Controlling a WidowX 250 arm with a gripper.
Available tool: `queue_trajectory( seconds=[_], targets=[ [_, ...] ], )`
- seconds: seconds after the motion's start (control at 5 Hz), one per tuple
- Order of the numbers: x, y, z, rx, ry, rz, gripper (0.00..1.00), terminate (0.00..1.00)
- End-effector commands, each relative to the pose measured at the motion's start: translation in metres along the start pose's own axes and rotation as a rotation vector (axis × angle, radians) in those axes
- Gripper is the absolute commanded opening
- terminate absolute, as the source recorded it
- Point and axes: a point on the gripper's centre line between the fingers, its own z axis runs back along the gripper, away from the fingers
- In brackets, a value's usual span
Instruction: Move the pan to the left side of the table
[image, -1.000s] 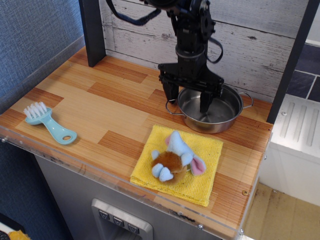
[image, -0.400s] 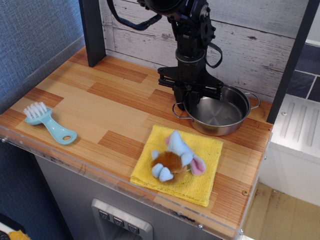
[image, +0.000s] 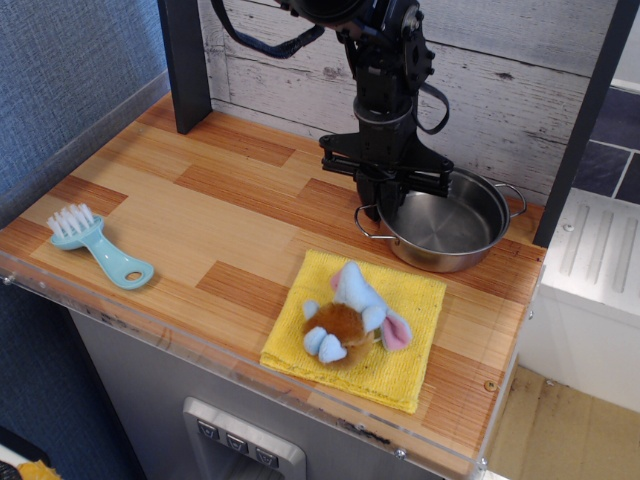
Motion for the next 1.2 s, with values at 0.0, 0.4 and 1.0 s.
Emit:
queue_trajectory(
  seconds=[0.0, 0.4, 1.0],
  targets=[
    [0.007, -0.010, 0.053, -0.017, -0.110, -0.049, 0.00, 0.00],
    [0.009, 0.020, 0.094, -0.020, -0.187, 0.006, 0.00, 0.00],
    [0.019, 0.131, 0.106, 0.100, -0.204, 0.227, 0.00, 0.00]
  ],
)
